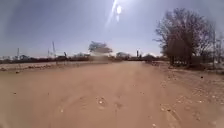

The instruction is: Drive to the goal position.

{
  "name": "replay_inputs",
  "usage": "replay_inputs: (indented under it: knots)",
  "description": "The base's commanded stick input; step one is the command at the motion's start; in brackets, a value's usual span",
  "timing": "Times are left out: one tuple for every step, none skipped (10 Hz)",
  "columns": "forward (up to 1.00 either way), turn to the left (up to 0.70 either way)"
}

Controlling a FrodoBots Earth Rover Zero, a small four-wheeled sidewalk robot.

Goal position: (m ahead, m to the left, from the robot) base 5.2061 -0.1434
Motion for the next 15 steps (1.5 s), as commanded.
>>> replay_inputs:
  knots:
    - [1.0, 0.0]
    - [1.0, 0.0]
    - [1.0, 0.0]
    - [1.0, 0.0]
    - [1.0, 0.0]
    - [1.0, 0.0]
    - [1.0, 0.0]
    - [1.0, -0.1]
    - [1.0, -0.22]
    - [1.0, 0.0]
    - [1.0, 0.0]
    - [1.0, 0.0]
    - [1.0, 0.0]
    - [1.0, 0.0]
    - [1.0, 0.0]
